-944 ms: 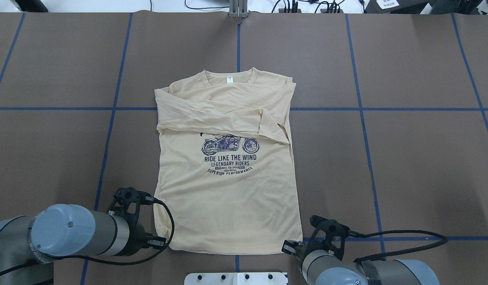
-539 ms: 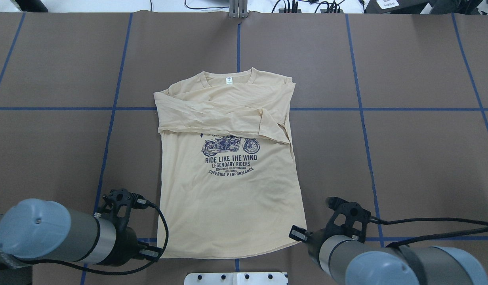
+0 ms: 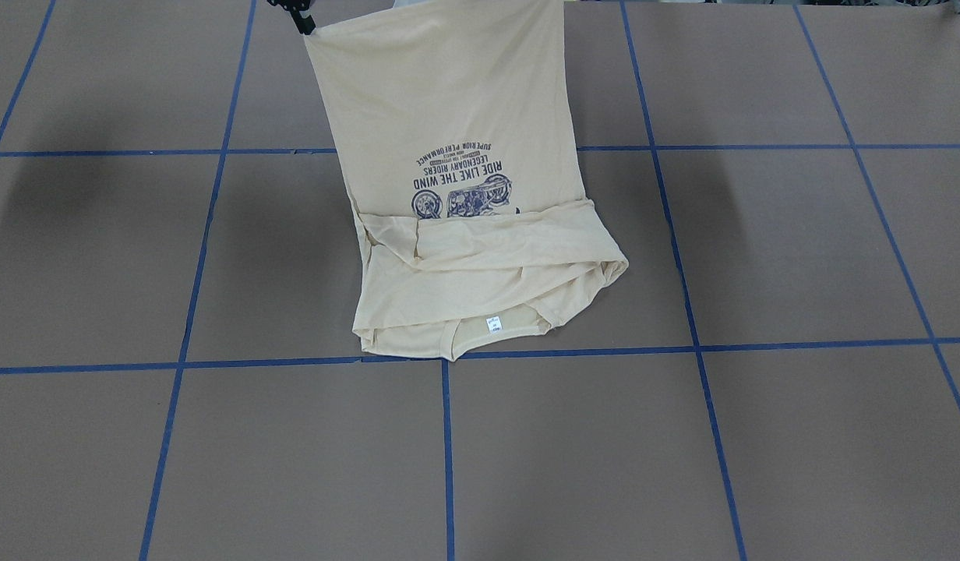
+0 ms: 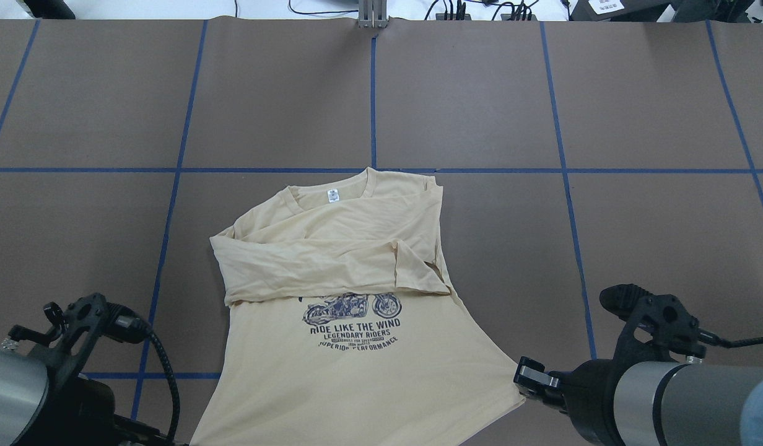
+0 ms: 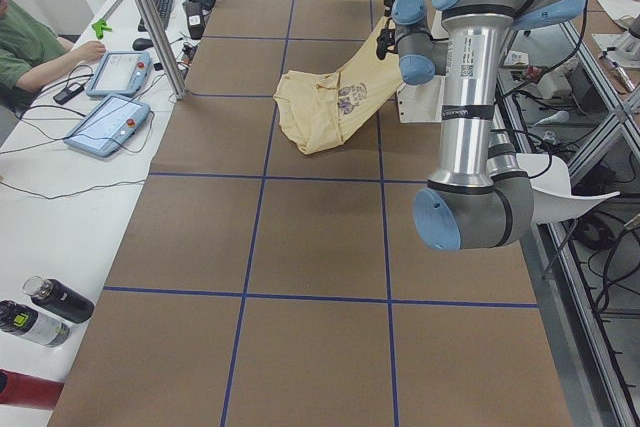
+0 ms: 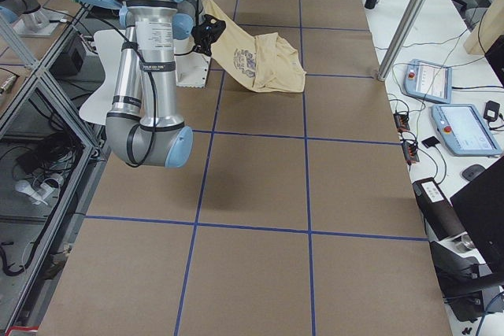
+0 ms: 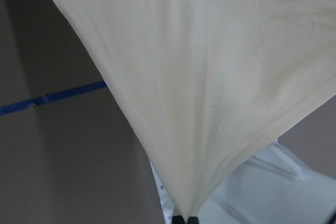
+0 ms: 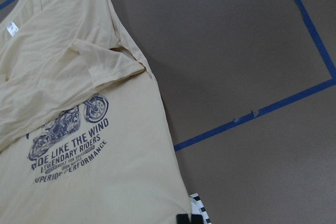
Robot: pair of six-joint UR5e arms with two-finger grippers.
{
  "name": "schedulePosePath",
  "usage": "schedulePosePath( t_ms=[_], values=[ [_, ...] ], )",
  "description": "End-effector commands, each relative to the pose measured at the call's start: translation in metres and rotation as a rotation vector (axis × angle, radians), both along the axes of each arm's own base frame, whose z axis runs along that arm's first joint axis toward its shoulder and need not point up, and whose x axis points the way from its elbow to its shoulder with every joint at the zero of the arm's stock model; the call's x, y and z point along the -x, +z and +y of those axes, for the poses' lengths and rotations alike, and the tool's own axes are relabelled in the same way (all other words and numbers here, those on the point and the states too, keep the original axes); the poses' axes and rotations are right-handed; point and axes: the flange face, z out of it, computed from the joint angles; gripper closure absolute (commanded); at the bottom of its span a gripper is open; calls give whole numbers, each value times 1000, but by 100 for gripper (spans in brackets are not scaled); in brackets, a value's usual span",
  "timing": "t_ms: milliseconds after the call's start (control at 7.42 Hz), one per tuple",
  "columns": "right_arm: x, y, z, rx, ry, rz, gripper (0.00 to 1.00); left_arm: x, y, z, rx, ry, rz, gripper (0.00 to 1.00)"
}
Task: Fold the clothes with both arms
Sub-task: 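Lift the hem with both grippers and fold it toward the collar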
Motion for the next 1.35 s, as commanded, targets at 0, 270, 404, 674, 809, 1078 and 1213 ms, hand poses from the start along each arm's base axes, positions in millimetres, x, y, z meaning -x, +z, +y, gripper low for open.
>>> schedulePosePath(
  t_ms=[0,270,404,674,809,1078,1213],
  values=[
    [40,-8,-28,5,45,26,100,-28,14,-26,9,-63,-80,100],
    [86,-14,-87,-41,122,86,100,-54,34,-59,-6,-175,-150,100],
    [84,-9,-112,-114,122,104,100,-58,32,-81,-10,-232,-153,100],
    [94,6,-161,-137,193,87,100,-35,30,-115,-4,-325,-150,100],
    [100,13,-174,-147,210,72,100,-19,30,-131,0,-377,-151,100],
    [101,8,-188,-164,228,53,100,-27,53,-160,10,-446,-216,100],
    [122,5,-203,-171,241,59,100,-54,65,-186,-2,-497,-267,100]
  ],
)
